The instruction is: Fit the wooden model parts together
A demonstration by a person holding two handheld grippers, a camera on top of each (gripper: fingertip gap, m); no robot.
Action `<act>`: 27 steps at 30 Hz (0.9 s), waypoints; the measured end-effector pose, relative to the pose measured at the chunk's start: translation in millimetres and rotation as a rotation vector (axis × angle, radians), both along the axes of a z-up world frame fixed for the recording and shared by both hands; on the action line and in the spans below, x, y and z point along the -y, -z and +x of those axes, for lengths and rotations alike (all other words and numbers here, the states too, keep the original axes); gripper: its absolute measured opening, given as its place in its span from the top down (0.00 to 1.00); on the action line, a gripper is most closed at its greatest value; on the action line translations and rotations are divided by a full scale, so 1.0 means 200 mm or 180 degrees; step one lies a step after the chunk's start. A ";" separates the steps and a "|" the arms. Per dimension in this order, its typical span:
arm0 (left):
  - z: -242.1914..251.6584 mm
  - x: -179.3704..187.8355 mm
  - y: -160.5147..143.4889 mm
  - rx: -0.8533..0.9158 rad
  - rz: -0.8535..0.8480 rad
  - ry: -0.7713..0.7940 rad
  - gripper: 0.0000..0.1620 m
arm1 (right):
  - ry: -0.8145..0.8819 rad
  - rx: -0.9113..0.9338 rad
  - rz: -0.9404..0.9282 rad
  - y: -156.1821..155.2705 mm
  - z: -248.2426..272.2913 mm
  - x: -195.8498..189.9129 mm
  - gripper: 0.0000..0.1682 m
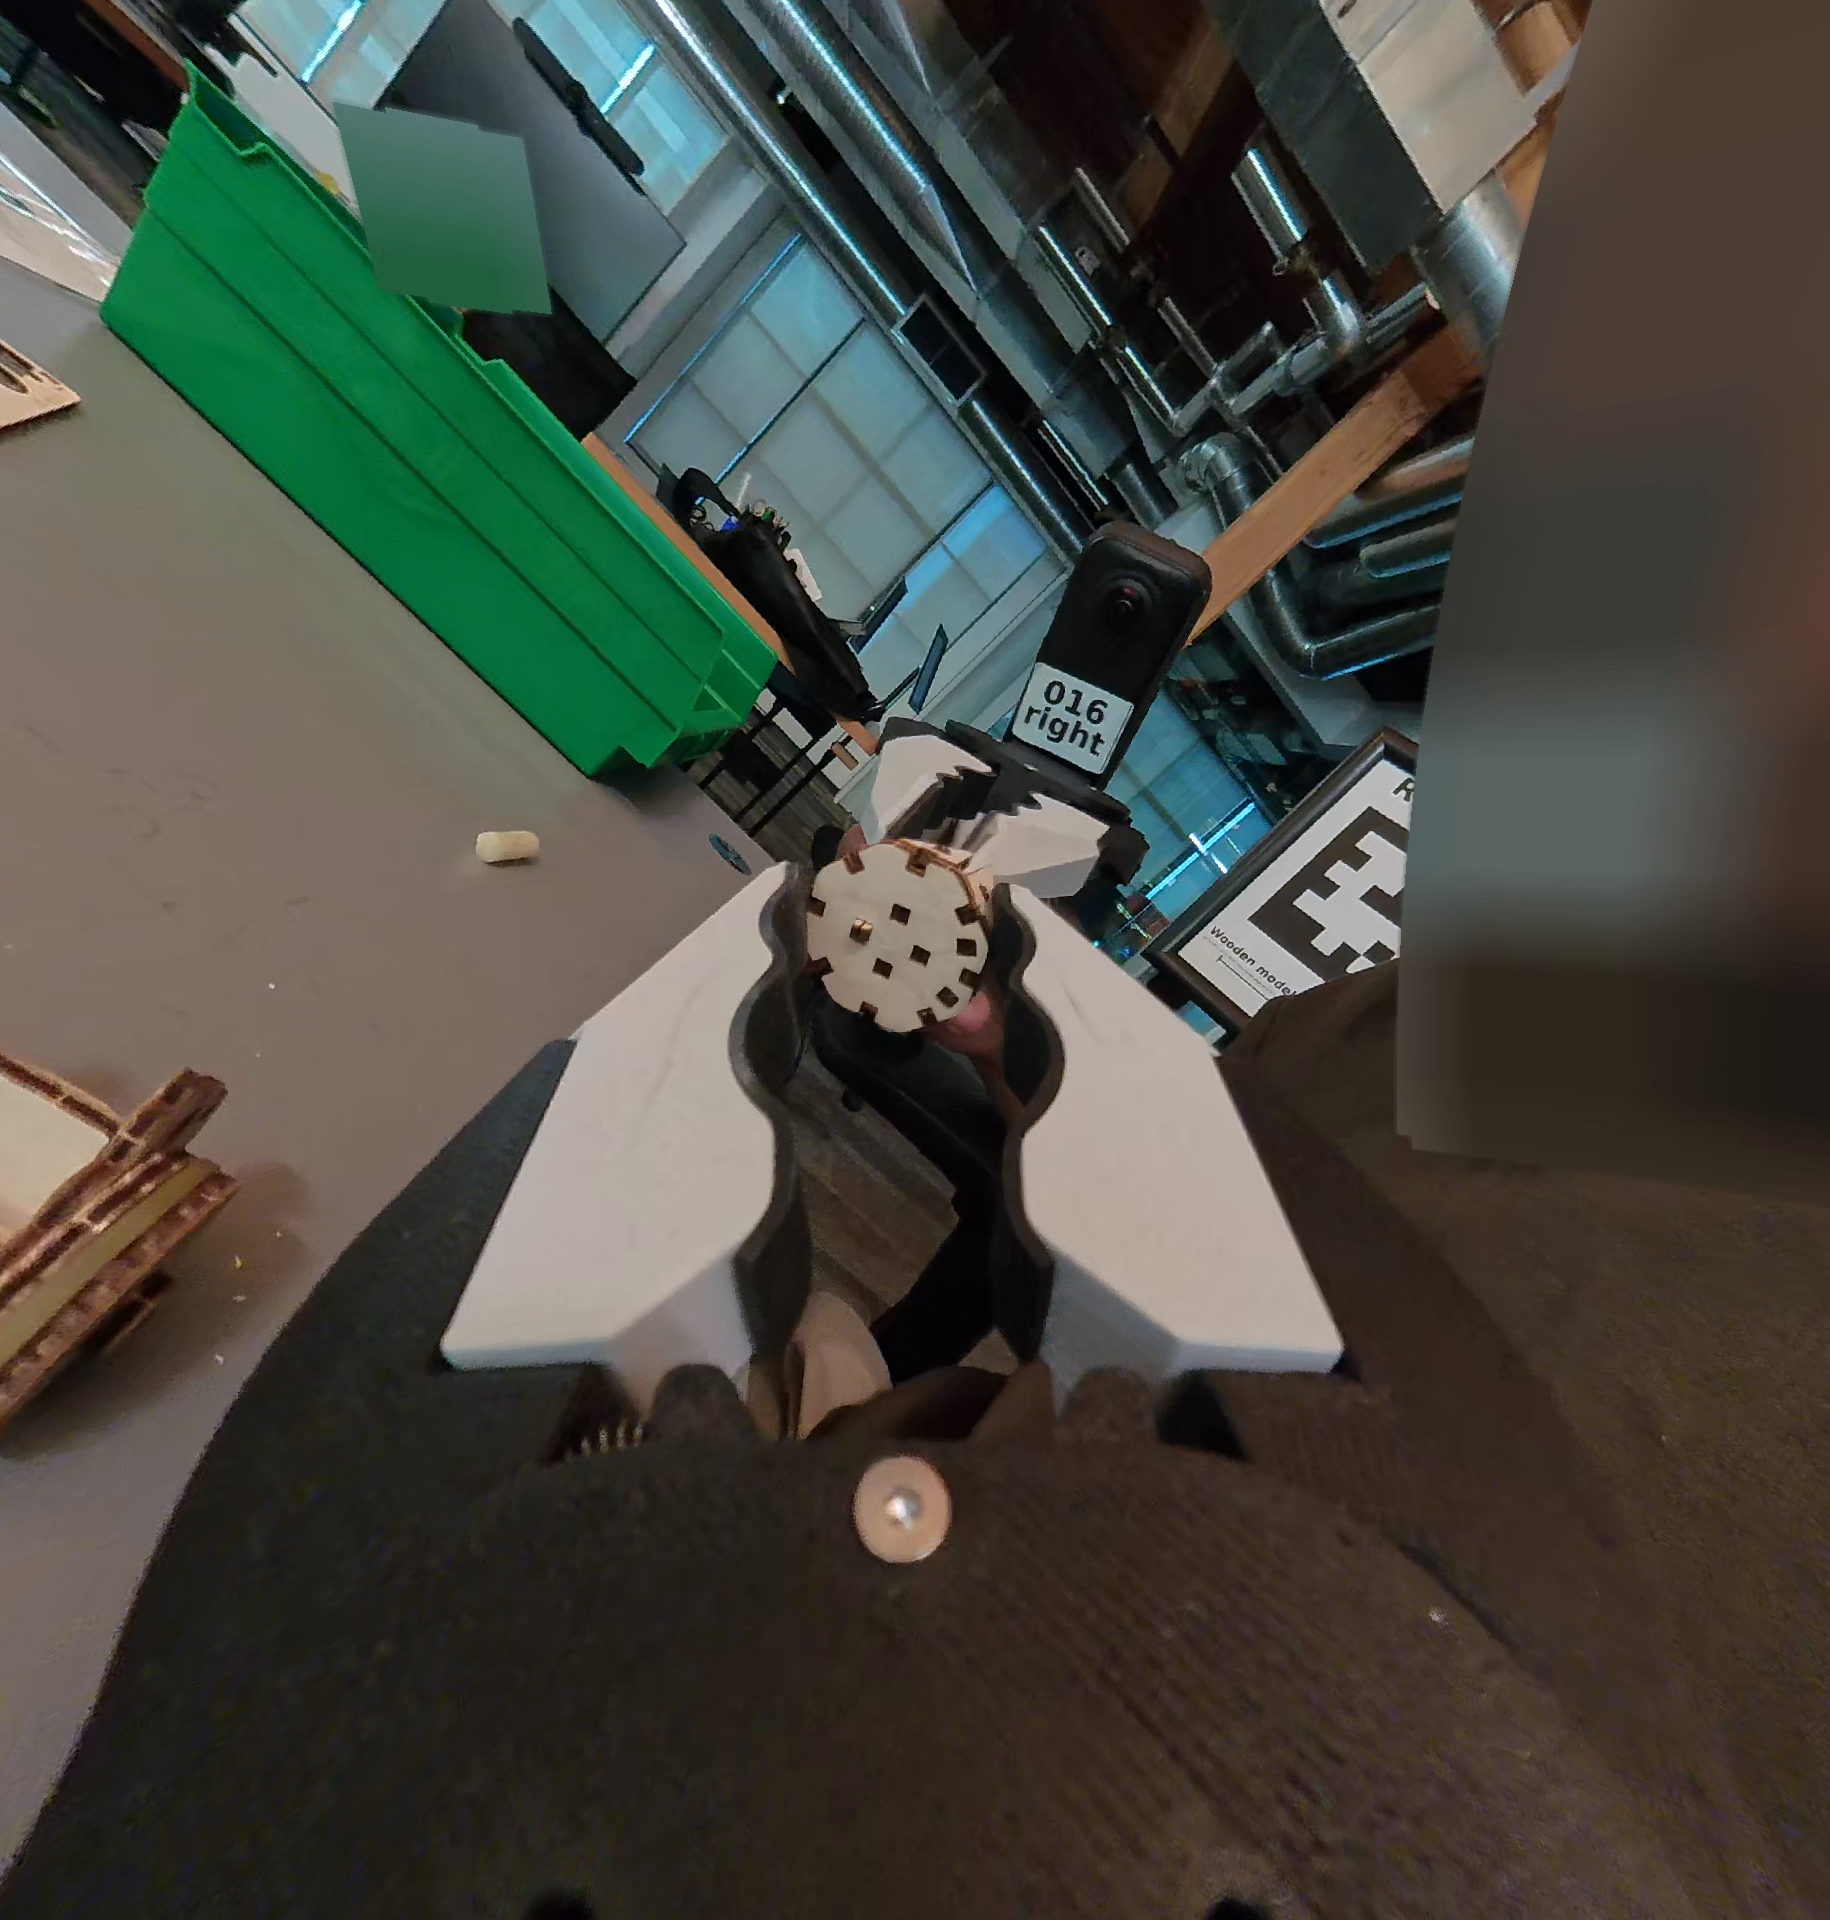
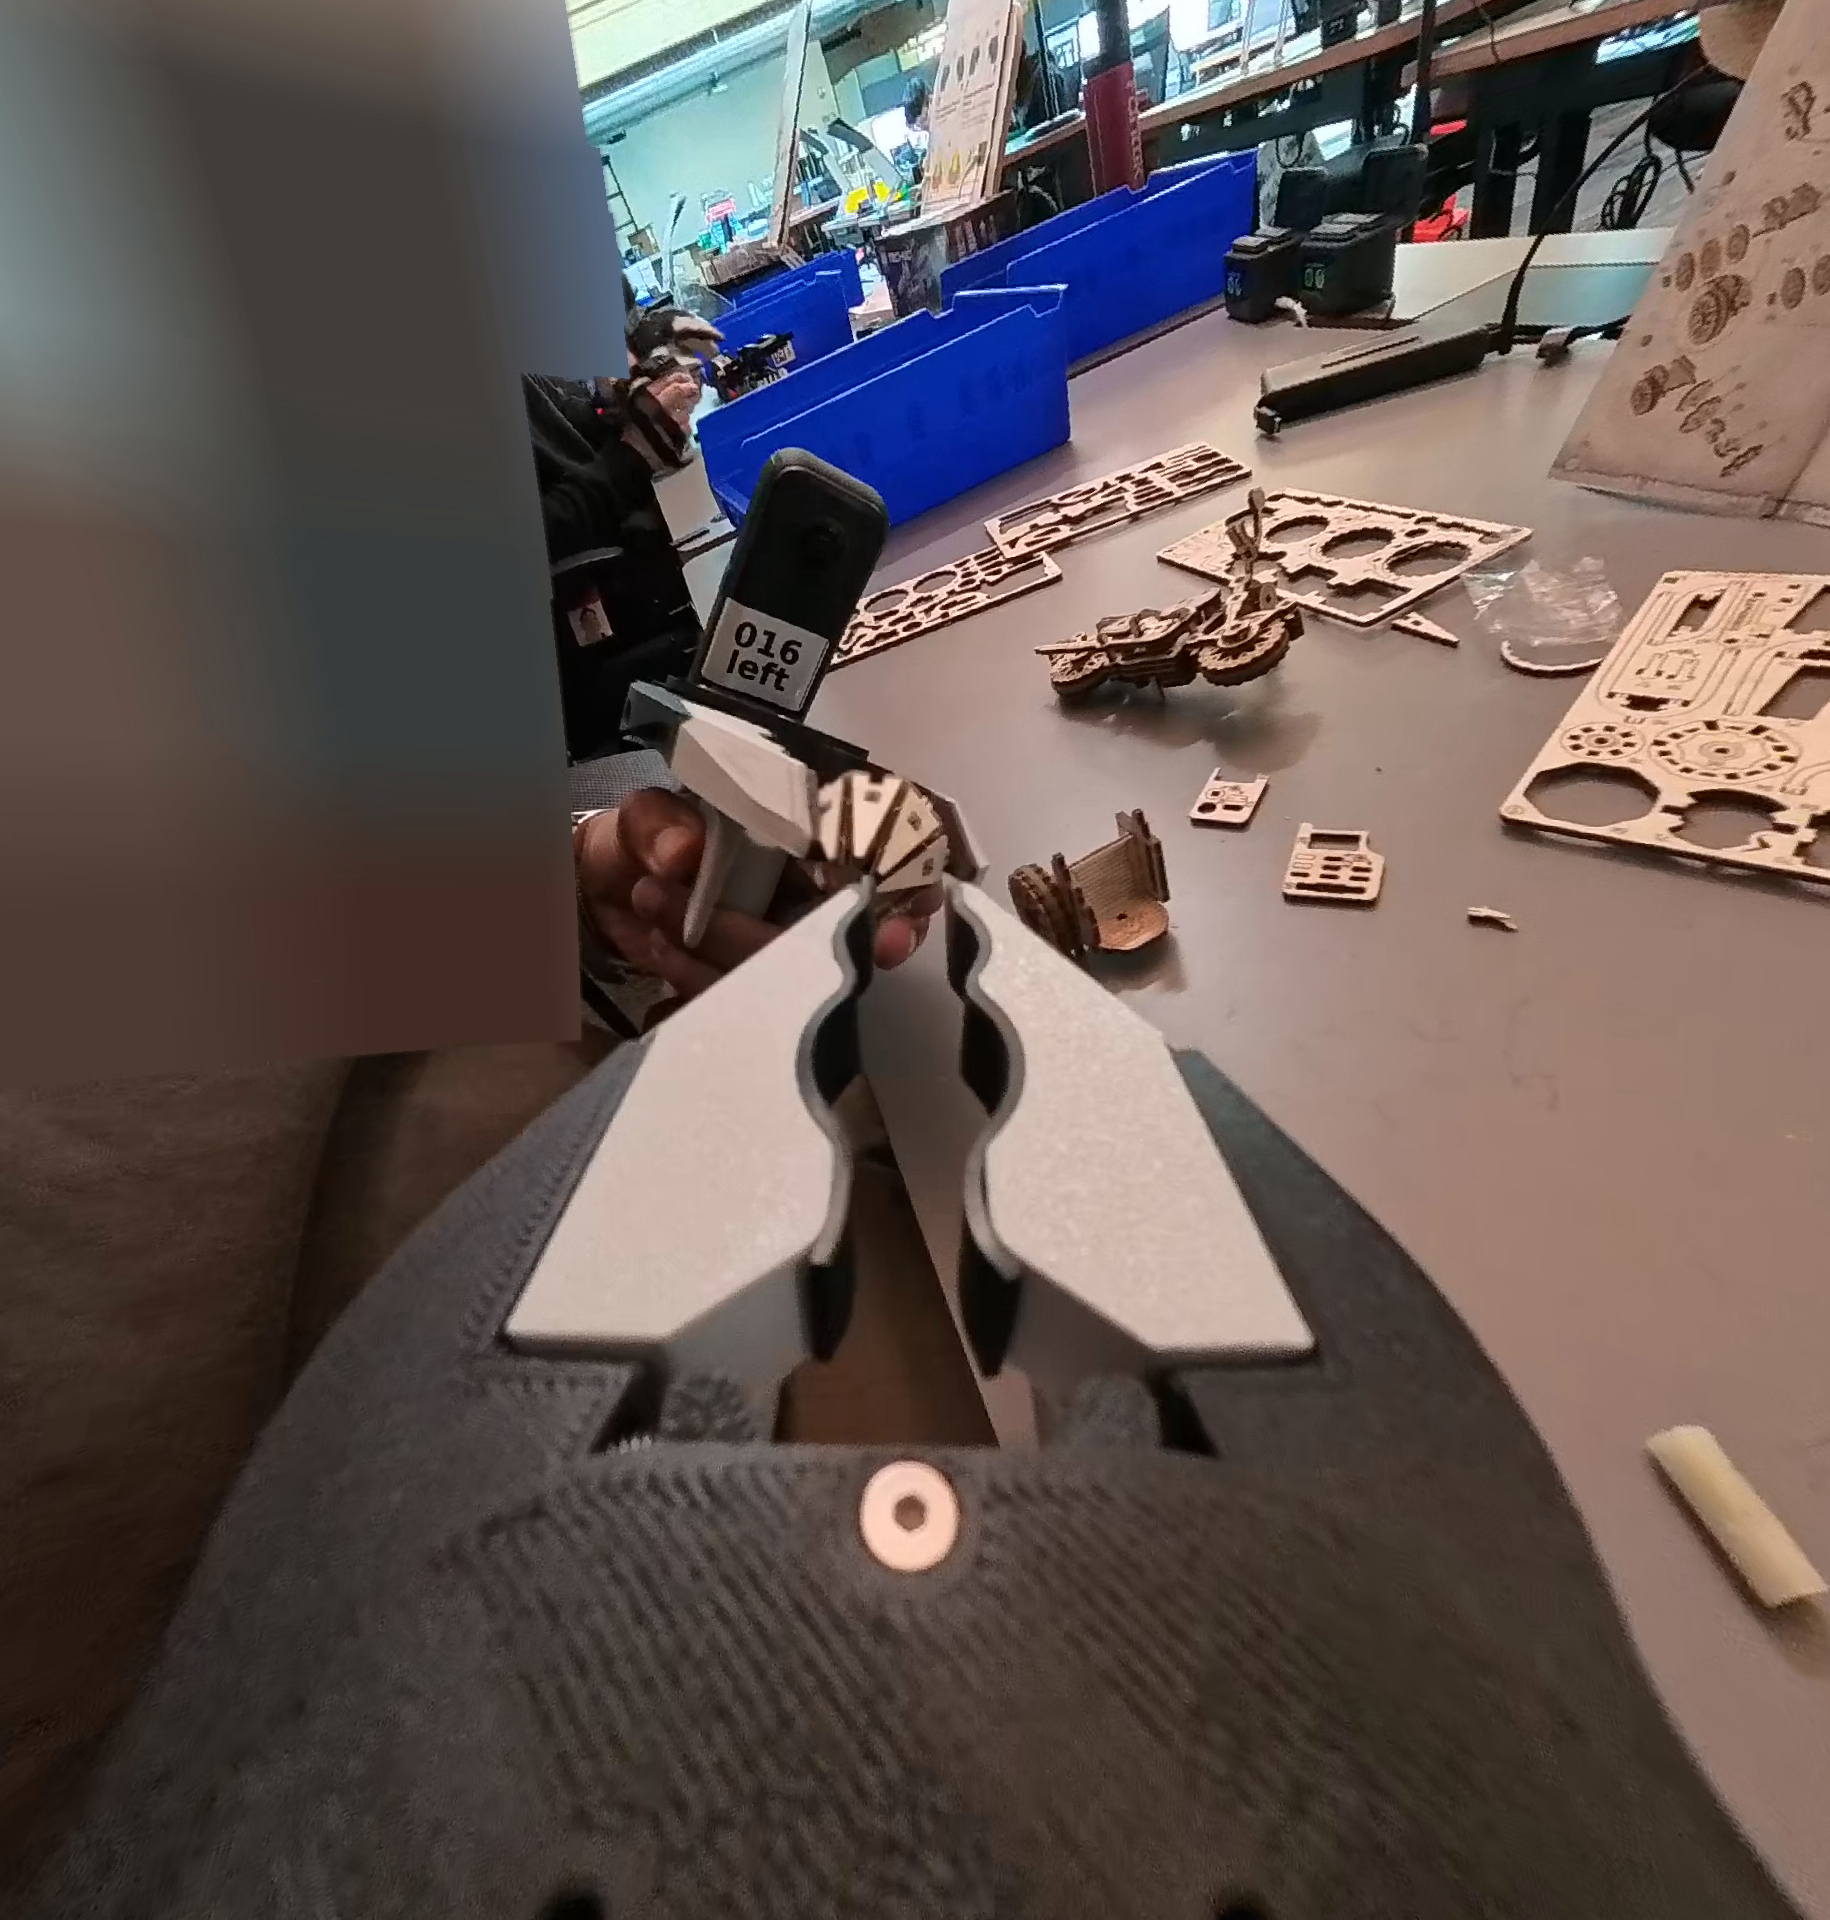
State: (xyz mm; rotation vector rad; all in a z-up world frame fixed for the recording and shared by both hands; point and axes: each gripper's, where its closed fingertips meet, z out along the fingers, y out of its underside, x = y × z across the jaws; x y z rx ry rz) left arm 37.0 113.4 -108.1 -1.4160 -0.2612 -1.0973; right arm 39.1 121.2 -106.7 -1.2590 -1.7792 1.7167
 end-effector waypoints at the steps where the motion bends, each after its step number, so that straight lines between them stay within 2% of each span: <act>1: 0.00 0.00 0.00 0.0007 0.0013 0.0017 0.80 | 0.0013 -0.0007 0.0010 0.00 0.00 0.00 0.95; 4: 0.00 0.00 0.00 0.0012 0.0021 0.0011 0.80 | -0.0057 0.0036 -0.0067 0.00 0.01 0.01 0.90; 14: 0.04 0.02 0.01 -0.0522 0.0034 0.0085 0.80 | -0.0162 0.0306 -0.0002 0.06 0.02 0.03 0.89; 21: 0.03 0.01 0.01 -0.0530 0.0026 0.0076 0.80 | -0.0139 0.0232 0.0088 0.05 0.02 0.03 0.89; 27: 0.04 0.02 0.02 -0.0455 -0.0005 0.0148 0.80 | -0.0125 0.0065 0.0406 0.04 0.03 0.03 0.89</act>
